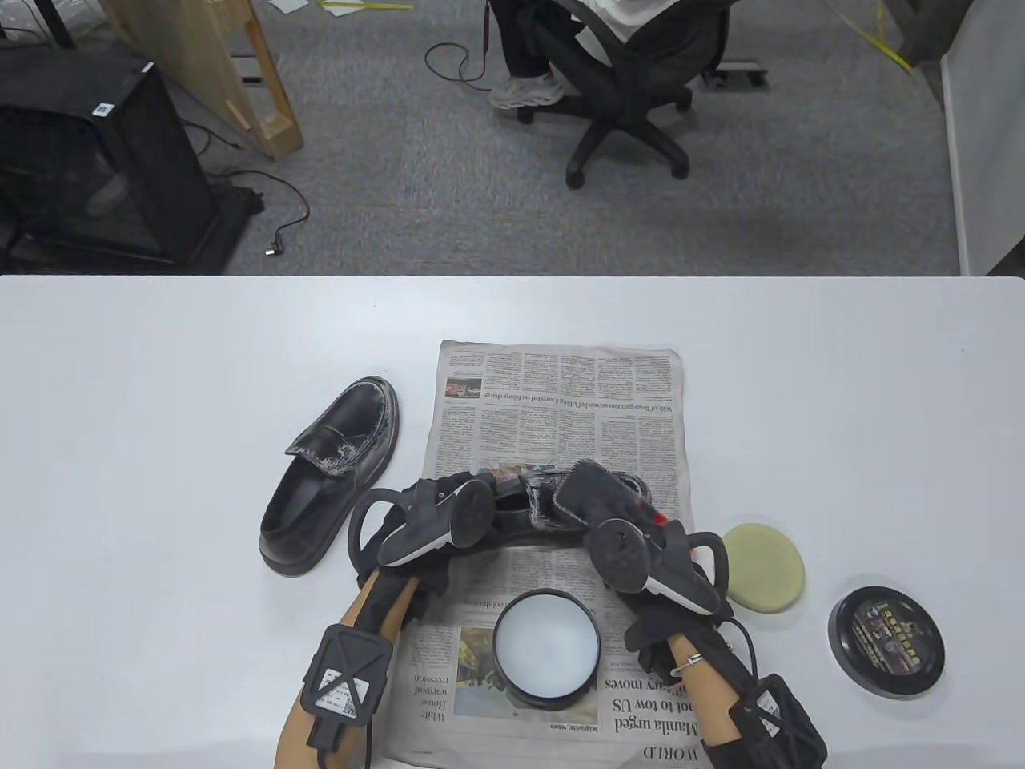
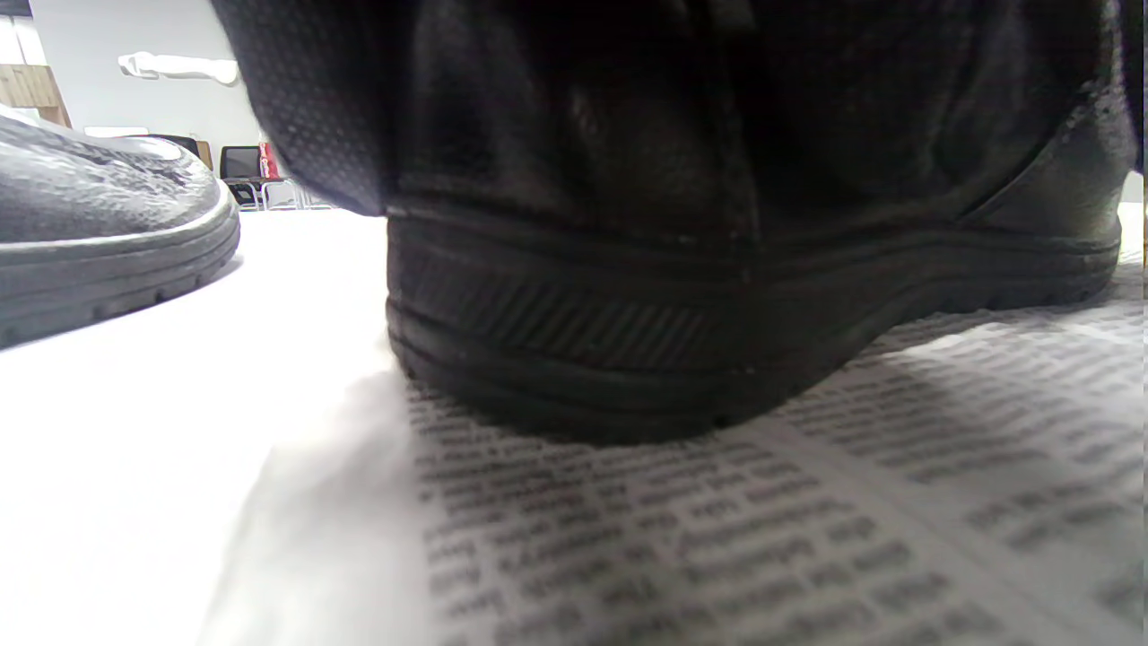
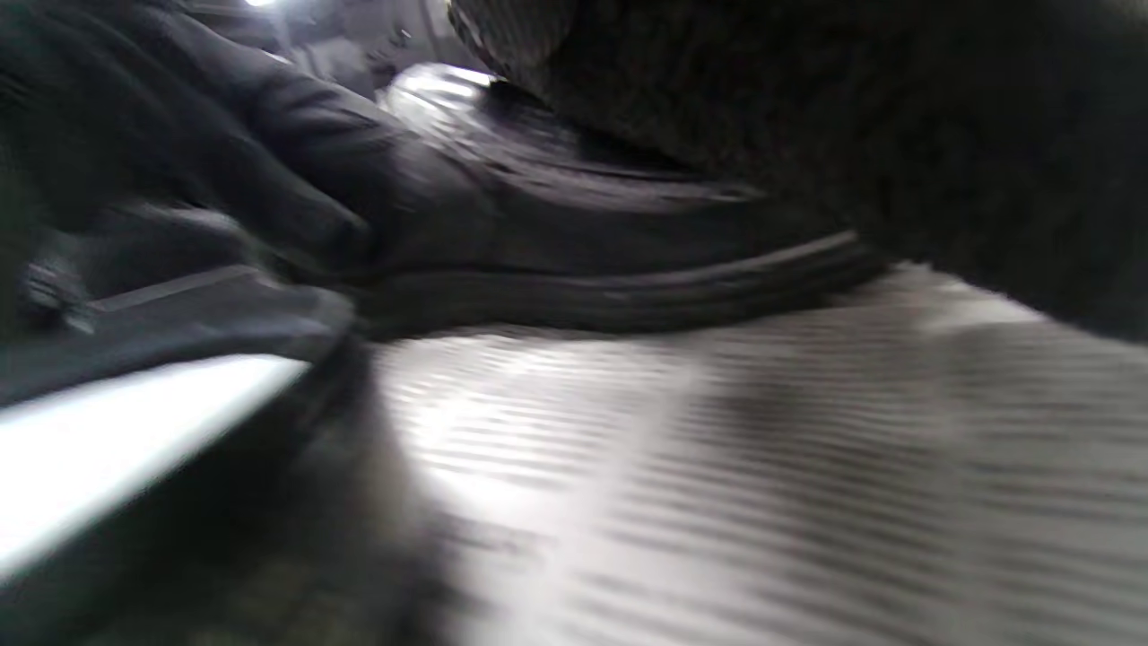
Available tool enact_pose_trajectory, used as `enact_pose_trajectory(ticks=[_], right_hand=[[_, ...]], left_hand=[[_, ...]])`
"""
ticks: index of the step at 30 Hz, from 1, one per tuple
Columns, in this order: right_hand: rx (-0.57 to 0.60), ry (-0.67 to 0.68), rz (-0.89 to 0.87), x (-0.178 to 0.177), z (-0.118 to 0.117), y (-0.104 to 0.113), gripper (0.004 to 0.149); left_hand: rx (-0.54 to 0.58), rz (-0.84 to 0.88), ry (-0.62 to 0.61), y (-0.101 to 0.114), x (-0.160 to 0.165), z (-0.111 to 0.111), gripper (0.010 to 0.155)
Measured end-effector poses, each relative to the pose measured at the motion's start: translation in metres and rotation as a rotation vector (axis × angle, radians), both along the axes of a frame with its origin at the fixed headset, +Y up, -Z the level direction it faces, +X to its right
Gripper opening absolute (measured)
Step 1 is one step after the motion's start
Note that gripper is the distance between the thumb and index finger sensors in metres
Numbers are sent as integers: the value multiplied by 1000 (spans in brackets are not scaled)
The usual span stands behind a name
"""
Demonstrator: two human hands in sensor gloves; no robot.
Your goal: Dip and apply leather care cream with polishing sponge on shoes
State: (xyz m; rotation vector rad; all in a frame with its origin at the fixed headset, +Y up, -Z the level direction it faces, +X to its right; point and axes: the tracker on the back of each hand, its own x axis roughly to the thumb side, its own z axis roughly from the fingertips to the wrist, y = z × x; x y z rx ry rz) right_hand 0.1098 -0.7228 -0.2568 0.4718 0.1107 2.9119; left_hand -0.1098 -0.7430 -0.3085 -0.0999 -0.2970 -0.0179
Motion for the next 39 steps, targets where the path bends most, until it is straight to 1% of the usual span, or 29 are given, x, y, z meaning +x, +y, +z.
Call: enact_pose_trajectory(ticks=[3,5,7,10,13,15,17,20,21,22,25,27,28,29,32,34,37,38,39], right_hand=[[-2,50,-73,-17,-5,8,52],[-16,41,-76,-23,-17,9,51],[-67,12,-79,-22,-30,6,51],[-133,-43,8,-13,-49,-4,51],[-140,-88,88,4,-56,-9,51],[-137,-93,88,16,-56,-8,50],[-113,-112,103,28,-55,-2,49],[36,-213,164,56,-54,14,47],[114,-284,205,72,-55,23,47],[145,-326,230,83,-56,27,47],[200,-465,316,114,-60,31,45],[200,-544,395,133,-65,24,45],[189,-568,427,139,-67,19,45],[153,-601,479,149,-71,9,45],[56,-670,561,170,-75,-13,45],[-26,-702,548,183,-76,-25,45],[-254,-688,450,197,-72,-36,51],[-301,-683,406,199,-69,-38,54],[-314,-685,340,202,-64,-36,61]], left_hand=[[-6,9,-7,0,0,0,77],[-5,16,-9,-1,-1,0,77],[-7,18,-11,-1,-1,0,78],[-1,18,-10,-1,-1,0,78],[2,22,-9,-1,-2,1,79],[1,25,-8,-1,-2,1,79],[0,26,-6,-1,-3,1,79],[-1,33,-4,-1,-3,1,80],[0,34,-3,-1,-3,1,79],[0,35,-3,-1,-3,1,80],[0,36,-4,-2,-3,1,80],[1,38,-5,-2,-4,1,80],[1,39,-4,-2,-4,1,81],[0,41,-3,-2,-4,2,81],[0,43,0,-2,-4,2,81],[0,43,0,-2,-4,2,82],[-1,40,1,-2,-4,2,82],[-3,39,1,-2,-4,2,82],[-12,36,0,-1,-4,2,83]])
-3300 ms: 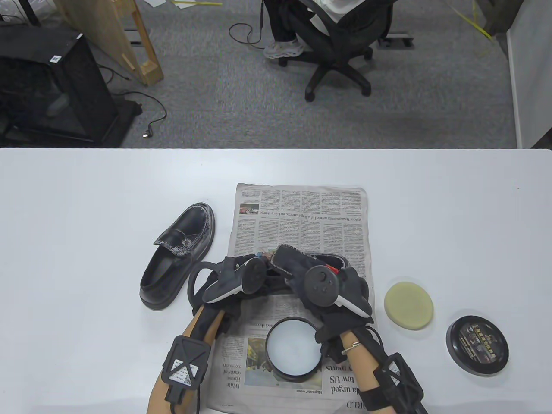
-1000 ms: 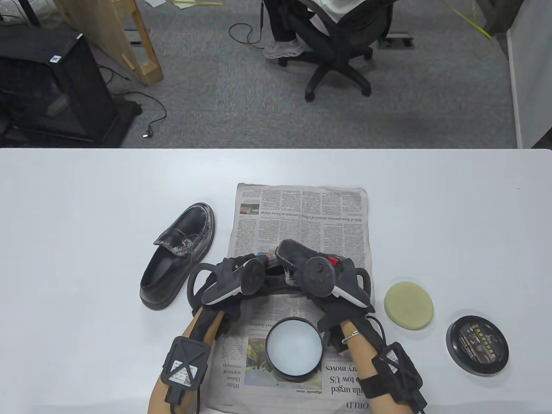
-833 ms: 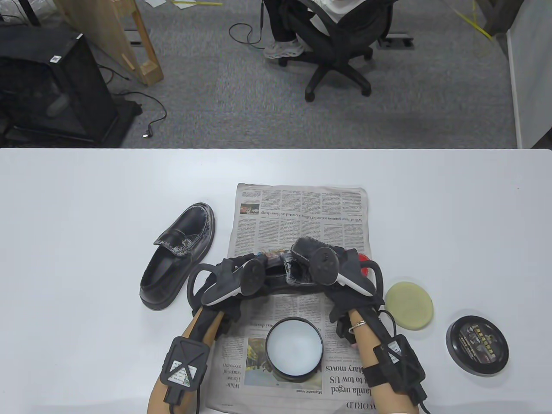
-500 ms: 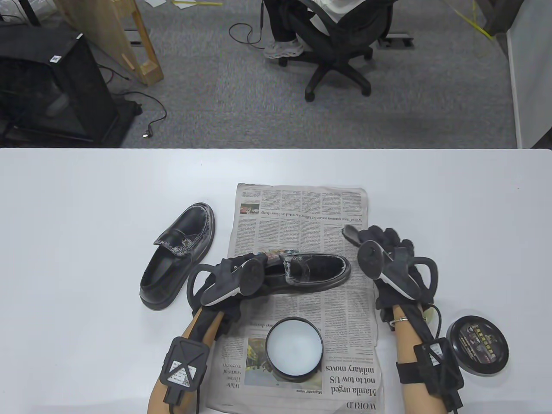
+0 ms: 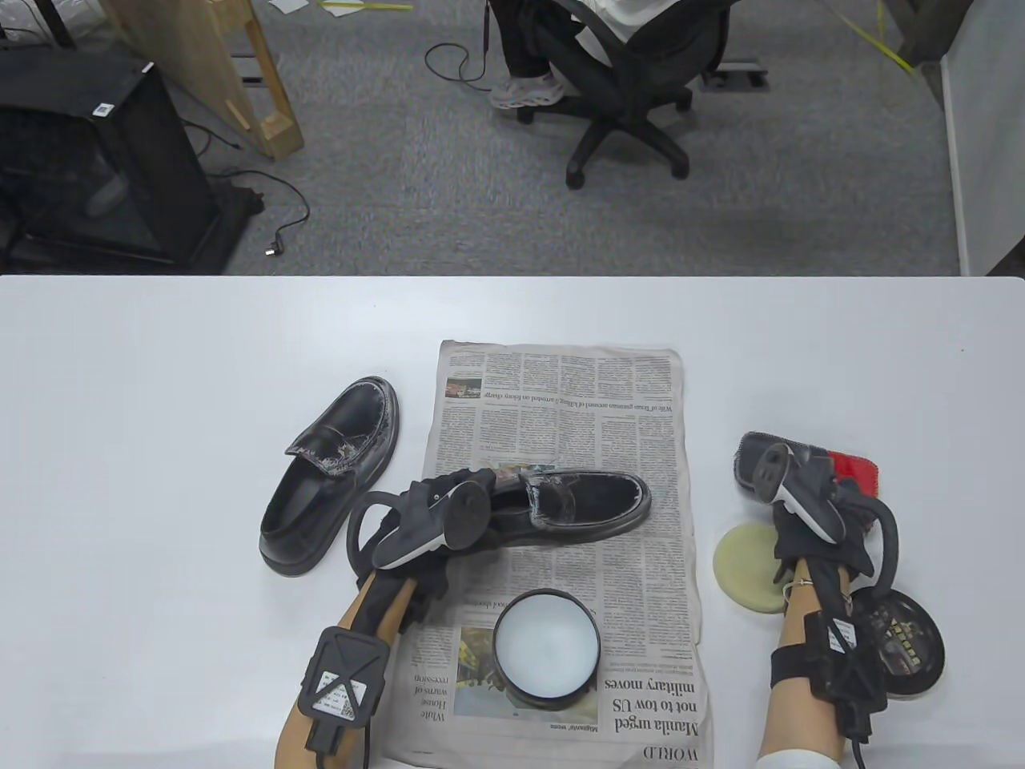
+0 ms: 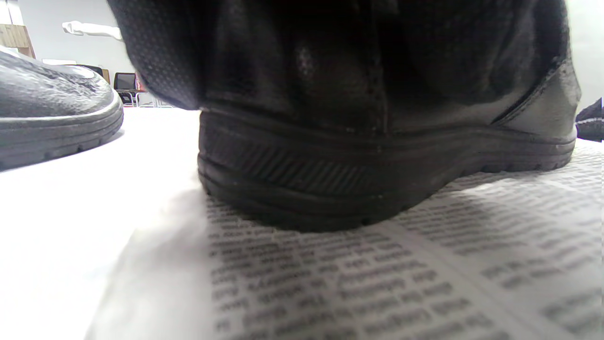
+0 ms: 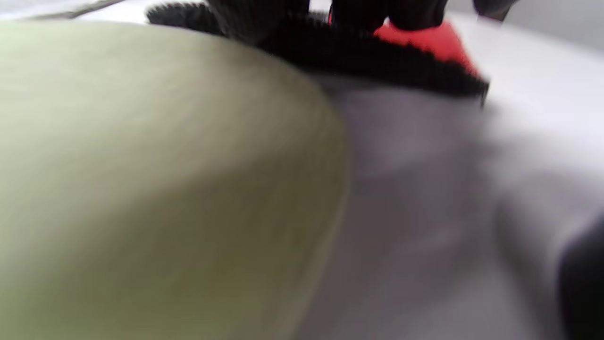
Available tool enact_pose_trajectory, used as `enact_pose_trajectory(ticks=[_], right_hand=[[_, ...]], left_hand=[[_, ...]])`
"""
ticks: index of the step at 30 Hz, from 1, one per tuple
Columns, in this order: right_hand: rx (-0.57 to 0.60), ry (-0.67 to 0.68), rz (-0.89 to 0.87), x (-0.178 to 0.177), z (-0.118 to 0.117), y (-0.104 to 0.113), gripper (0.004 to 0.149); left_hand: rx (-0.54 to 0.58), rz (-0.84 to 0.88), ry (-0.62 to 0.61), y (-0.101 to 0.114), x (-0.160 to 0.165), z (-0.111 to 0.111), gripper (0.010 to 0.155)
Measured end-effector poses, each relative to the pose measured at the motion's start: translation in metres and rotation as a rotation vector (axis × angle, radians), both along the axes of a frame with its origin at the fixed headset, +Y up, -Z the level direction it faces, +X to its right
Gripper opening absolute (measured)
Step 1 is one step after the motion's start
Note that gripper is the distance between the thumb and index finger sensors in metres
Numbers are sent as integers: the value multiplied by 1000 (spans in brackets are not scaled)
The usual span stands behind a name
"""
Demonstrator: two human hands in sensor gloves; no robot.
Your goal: Dip and apply leather care cream with polishing sponge on shoes
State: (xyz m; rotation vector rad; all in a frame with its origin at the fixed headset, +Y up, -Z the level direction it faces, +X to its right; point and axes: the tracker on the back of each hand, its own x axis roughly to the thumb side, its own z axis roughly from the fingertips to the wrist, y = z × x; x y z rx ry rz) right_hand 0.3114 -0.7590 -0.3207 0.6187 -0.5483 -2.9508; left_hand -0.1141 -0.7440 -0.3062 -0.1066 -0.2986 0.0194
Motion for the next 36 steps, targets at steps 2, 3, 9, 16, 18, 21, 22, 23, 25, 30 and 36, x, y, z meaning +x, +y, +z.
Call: enact_pose_trajectory(ticks=[2,3,9,16,18,21,22,23,25,30,36], right_hand=[[106,19,-46,-1,11,7,64],[146,44,-60,-3,16,11,63],[110,258,-152,-48,60,33,67],[-50,264,-140,-71,75,6,83],[-55,274,-90,-73,77,3,87],[-12,254,-1,-71,75,-2,79],[14,254,26,-71,75,-2,73],[62,260,76,-71,75,-2,68],[56,259,71,-71,75,-2,63],[166,235,92,-63,75,0,44],[338,246,142,-61,81,8,39]], left_hand=[[-15,-4,-7,2,0,0,85],[-21,-7,-12,3,0,1,87],[81,67,-45,27,1,21,90],[123,168,-255,52,10,83,89],[41,125,-338,40,14,97,94],[-145,134,-433,12,20,108,103],[-184,140,-451,6,22,109,105],[-240,122,-471,-2,24,109,108],[-303,84,-501,-11,26,109,111],[-310,76,-499,-17,29,108,114],[-293,75,-471,-19,28,109,116]])
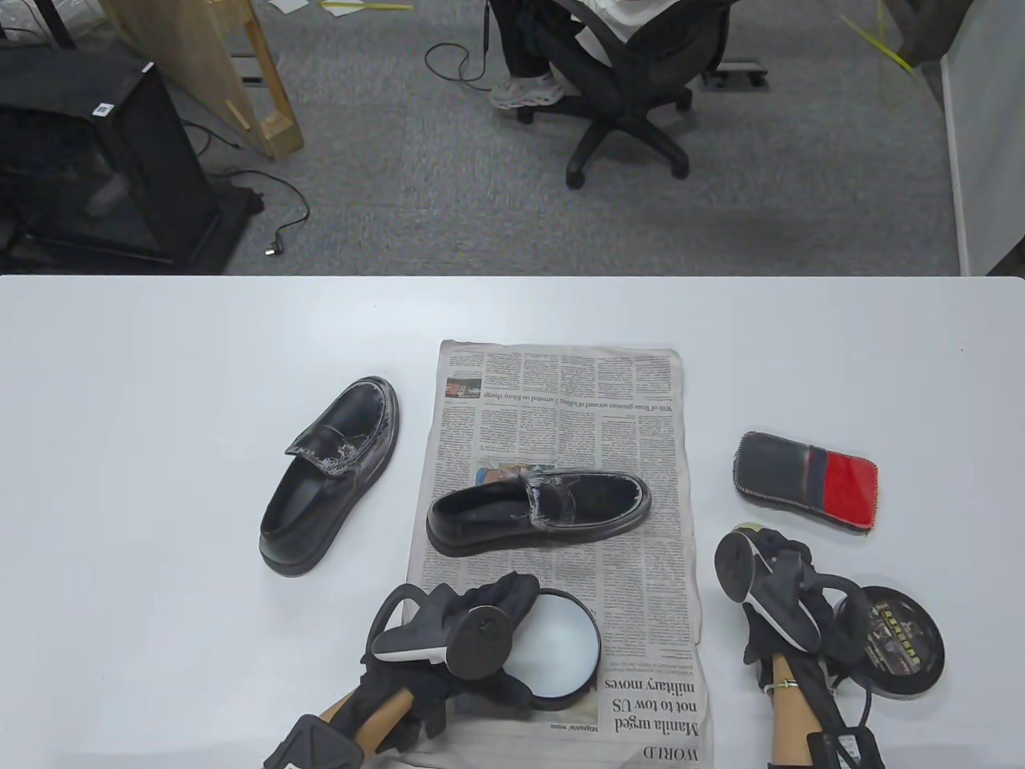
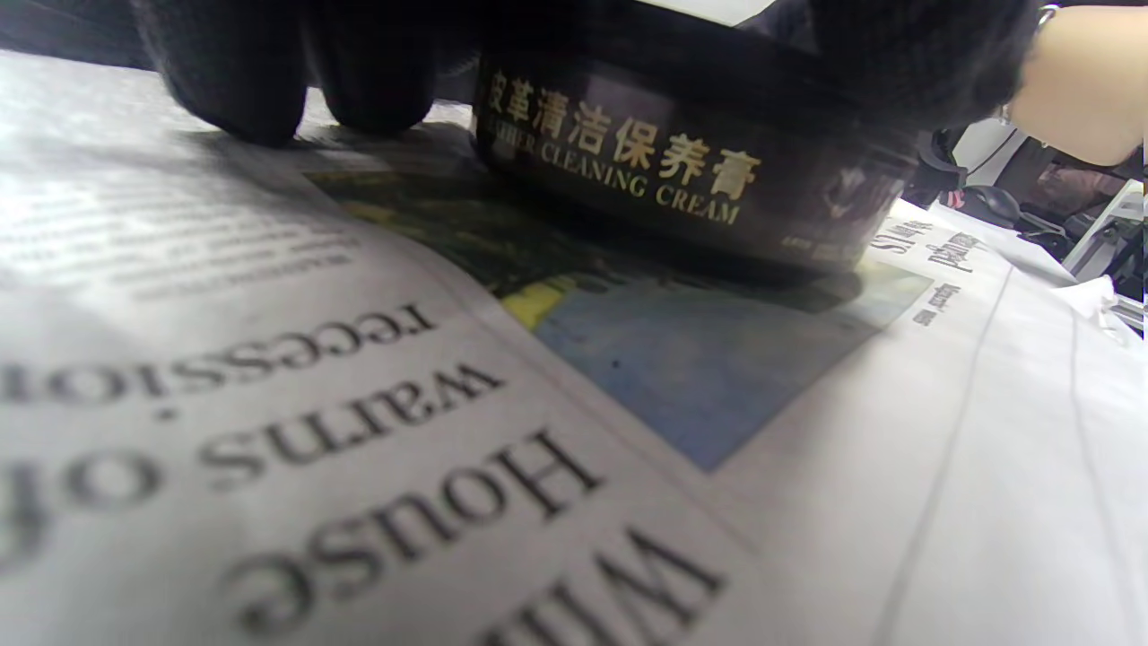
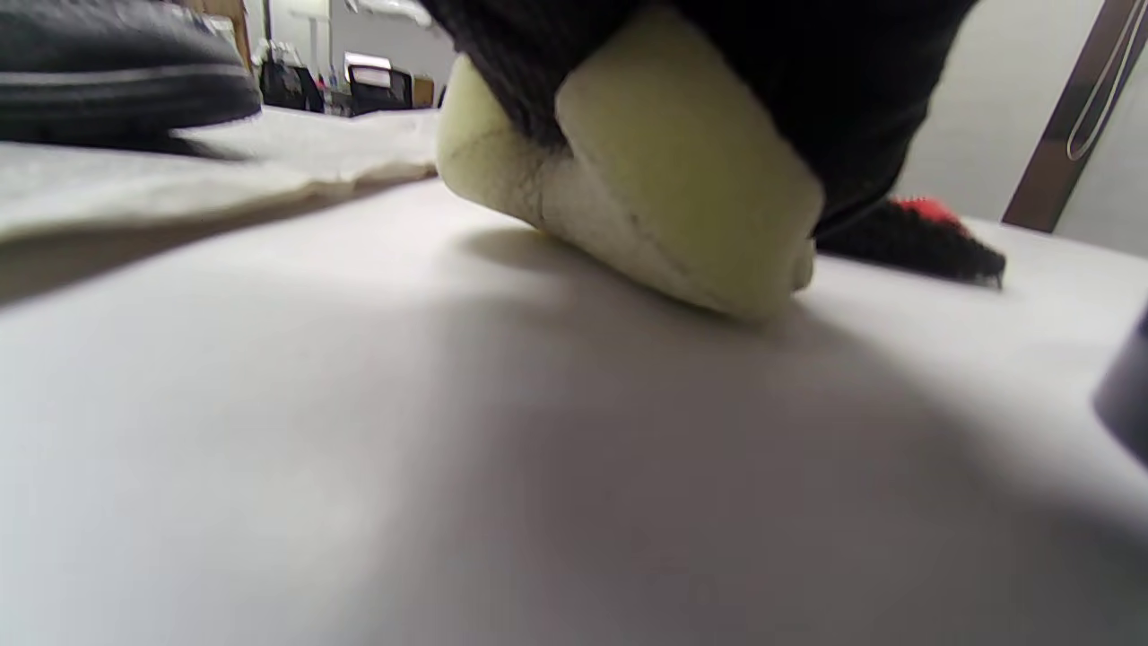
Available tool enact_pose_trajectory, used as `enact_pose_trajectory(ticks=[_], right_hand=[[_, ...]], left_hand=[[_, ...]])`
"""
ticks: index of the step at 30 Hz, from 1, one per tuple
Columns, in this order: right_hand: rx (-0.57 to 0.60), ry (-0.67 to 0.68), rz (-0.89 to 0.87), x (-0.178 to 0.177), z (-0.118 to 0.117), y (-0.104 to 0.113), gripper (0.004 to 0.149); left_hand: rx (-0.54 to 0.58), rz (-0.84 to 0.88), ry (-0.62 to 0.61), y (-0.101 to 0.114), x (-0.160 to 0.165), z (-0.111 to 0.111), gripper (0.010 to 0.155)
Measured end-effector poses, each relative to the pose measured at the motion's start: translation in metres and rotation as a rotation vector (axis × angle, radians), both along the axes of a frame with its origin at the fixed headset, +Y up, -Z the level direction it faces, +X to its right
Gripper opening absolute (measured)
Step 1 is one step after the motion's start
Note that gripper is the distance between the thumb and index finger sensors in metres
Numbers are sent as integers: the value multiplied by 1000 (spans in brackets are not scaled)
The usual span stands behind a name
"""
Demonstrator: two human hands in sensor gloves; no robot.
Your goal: Dip and apply leather care cream with polishing sponge on shoes
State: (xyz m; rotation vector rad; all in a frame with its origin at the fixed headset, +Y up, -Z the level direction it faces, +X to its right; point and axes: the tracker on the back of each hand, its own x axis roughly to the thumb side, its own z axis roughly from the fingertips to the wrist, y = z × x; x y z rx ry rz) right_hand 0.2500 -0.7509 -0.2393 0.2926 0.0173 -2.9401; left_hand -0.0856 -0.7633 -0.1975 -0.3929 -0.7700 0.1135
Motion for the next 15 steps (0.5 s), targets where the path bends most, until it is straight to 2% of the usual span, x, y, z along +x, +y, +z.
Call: enact_pose_trajectory(ticks=[3,6,9,11,12,15], right_hand=[[78,118,-94,-14,9,17,39],[161,364,-251,-50,26,40,38],[148,666,-322,-104,52,55,38],[88,808,-289,-135,66,54,38],[48,877,-226,-156,74,47,38],[69,947,-44,-176,84,36,37]], left_hand=[[-8,13,11,0,-1,-2,116],[-19,35,35,0,-2,-4,115],[-20,44,53,0,-3,-6,115],[-20,47,60,0,-3,-6,115],[-21,50,63,0,-3,-6,115],[-22,52,69,1,-4,-6,115]])
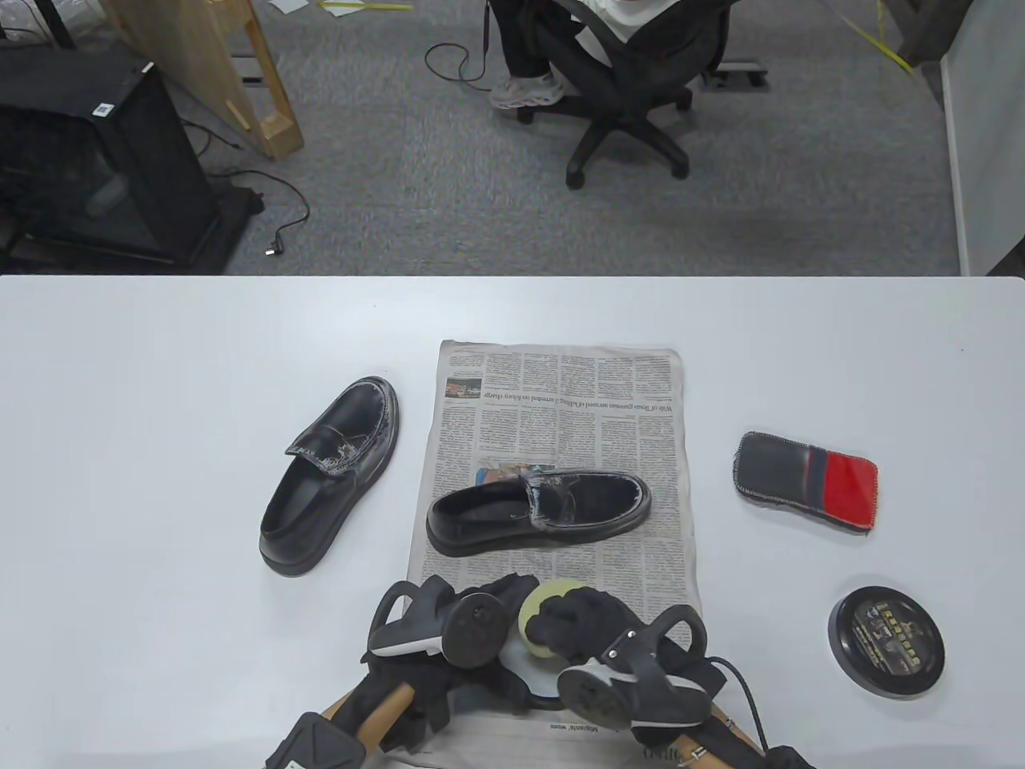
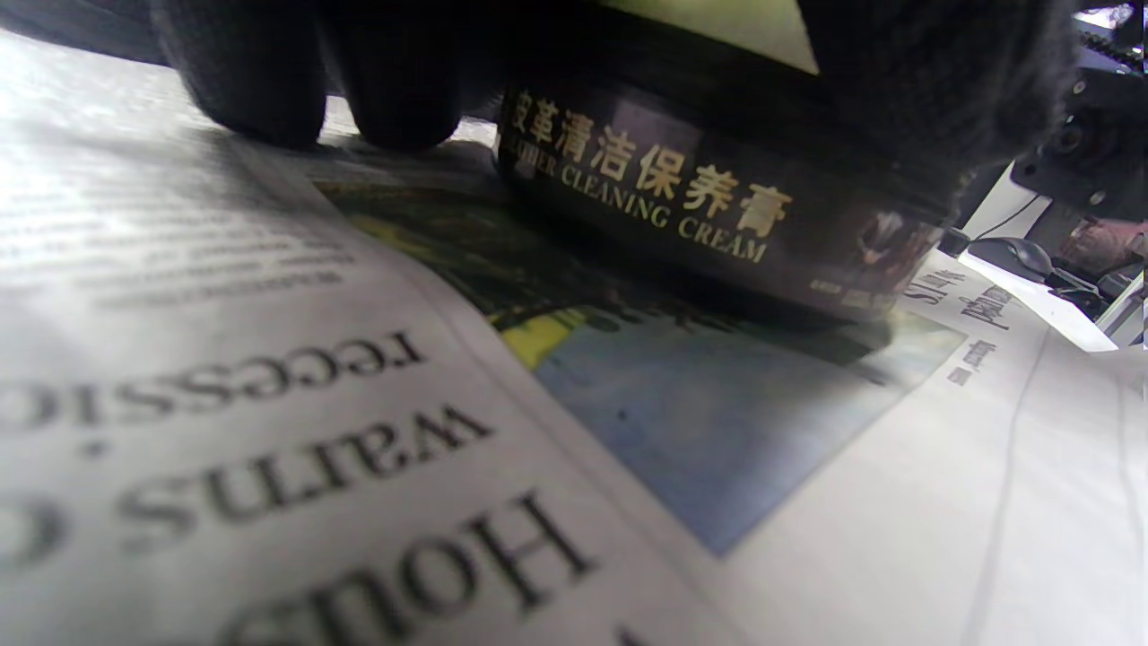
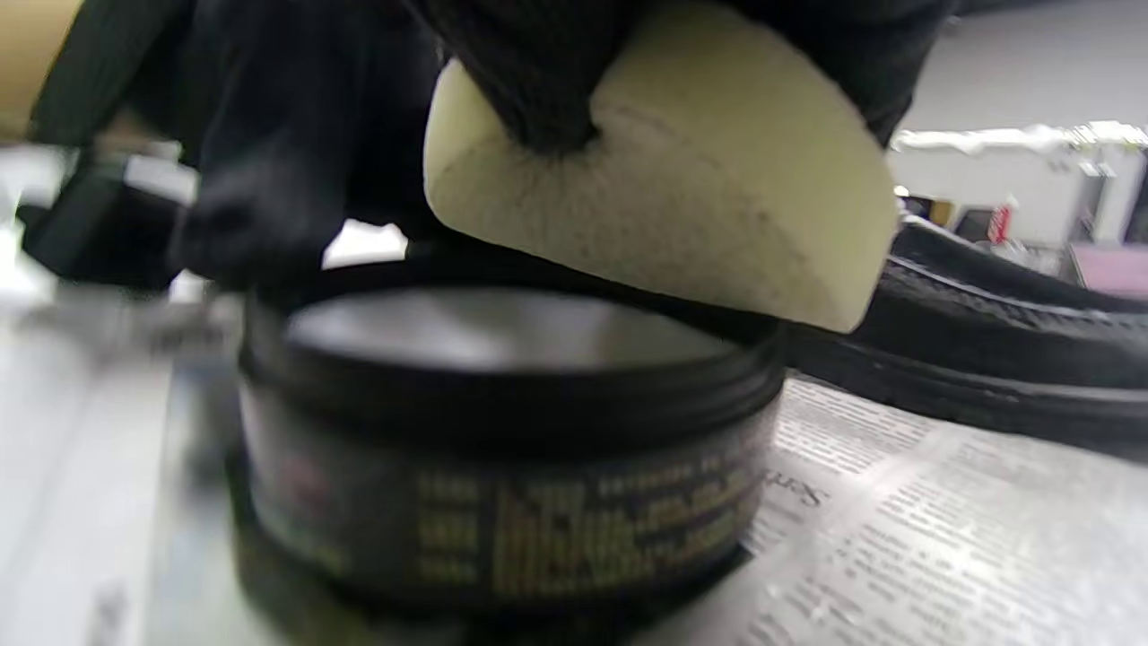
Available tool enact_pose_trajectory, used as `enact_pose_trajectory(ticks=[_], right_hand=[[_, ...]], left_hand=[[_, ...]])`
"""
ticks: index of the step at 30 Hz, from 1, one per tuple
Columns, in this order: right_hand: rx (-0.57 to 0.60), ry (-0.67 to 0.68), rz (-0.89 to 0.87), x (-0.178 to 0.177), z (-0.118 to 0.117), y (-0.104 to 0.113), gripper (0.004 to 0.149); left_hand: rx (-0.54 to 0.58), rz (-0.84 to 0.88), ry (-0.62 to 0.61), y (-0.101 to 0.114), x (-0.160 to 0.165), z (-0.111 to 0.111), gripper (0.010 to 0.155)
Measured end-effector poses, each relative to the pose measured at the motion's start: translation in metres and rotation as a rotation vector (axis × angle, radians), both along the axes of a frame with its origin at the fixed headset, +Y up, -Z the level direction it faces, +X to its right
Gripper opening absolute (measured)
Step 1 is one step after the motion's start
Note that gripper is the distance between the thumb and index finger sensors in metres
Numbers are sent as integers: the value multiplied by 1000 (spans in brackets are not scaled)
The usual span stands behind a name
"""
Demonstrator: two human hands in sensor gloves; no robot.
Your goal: Dip and apply leather care cream with polishing sponge on shoes
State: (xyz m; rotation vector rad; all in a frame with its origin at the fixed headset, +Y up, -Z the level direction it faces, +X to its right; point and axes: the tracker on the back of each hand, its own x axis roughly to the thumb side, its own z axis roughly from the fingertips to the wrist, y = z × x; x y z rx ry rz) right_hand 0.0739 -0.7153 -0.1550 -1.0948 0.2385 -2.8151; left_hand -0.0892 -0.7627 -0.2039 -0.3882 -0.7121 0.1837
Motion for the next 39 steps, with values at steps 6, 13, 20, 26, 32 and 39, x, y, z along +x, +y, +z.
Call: enact_pose_trajectory(ticks=[6,13,20,26,32,39], right_hand=[[-36,58,44,-10,11,-8,38],[-218,-12,88,-14,-8,-28,41],[-331,-31,-69,-14,-12,-27,40],[-358,-32,-86,-14,-9,-26,41],[-334,-23,-89,-12,-8,-25,42],[-164,-92,-248,14,-14,9,42]], left_hand=[[3,-1,0,0,1,-1,115],[4,-4,1,0,1,-1,115],[40,-39,-2,2,3,-1,113],[40,-43,-3,2,4,-1,113],[17,-45,-26,2,5,-2,114],[170,23,-10,47,-6,-6,99]])
